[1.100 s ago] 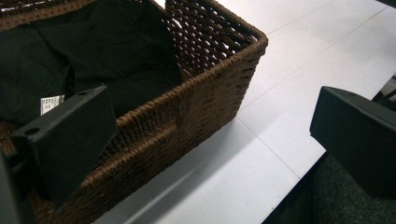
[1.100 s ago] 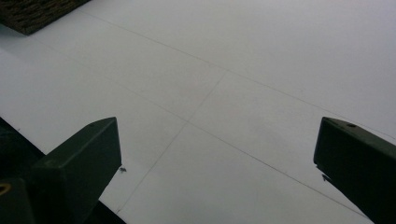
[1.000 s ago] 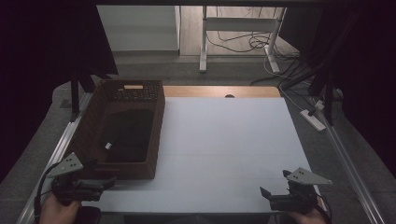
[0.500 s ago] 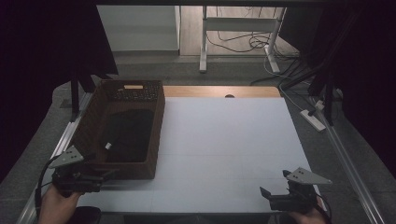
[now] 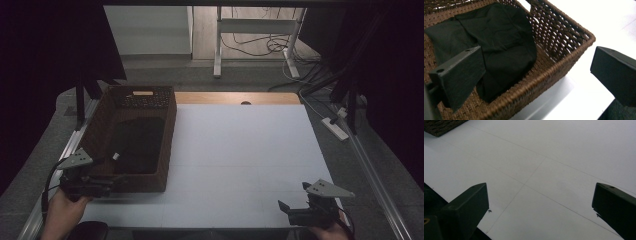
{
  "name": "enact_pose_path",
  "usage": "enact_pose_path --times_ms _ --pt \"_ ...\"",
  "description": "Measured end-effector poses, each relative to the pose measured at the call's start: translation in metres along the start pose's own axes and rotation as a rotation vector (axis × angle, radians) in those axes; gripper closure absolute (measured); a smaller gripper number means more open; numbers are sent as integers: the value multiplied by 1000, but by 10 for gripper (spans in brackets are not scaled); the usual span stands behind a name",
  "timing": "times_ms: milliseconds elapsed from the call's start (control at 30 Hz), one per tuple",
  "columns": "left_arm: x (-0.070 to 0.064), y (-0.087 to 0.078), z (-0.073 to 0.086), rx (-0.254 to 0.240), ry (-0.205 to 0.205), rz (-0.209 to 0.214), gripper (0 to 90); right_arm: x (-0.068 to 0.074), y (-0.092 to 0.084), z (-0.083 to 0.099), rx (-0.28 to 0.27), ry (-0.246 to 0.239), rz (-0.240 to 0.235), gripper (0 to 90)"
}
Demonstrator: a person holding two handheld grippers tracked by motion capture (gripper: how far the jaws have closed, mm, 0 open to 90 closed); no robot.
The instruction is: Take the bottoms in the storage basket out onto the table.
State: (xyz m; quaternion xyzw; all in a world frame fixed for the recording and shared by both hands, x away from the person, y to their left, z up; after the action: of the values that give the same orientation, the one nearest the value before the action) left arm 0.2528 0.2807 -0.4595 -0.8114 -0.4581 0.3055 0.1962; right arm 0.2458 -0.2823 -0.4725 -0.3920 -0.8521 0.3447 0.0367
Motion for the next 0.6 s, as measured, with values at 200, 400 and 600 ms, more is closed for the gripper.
enact_pose_path --times_ms 200,400,600 --pt "5 5 -8 22 -24 -5 0 0 1 0 3 -5 -2 12" --pt "10 9 -18 26 -46 -13 0 1 1 0 9 -9 -3 13" --pt "15 13 -29 27 -71 -11 0 1 1 0 10 -10 -3 12"
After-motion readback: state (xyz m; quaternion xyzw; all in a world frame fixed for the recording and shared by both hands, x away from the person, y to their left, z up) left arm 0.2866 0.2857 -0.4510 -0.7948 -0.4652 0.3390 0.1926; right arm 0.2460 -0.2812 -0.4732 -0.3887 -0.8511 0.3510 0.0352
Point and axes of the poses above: each handheld gripper's, and its own axes: y roughly forward along the jaws, z roughly out of its underside, x roughly to its left, the point moved 4 cm from there along y, roughly forward along the jaws, and after that the axes turned 14 degrees about -y, right-handed, at the moved point
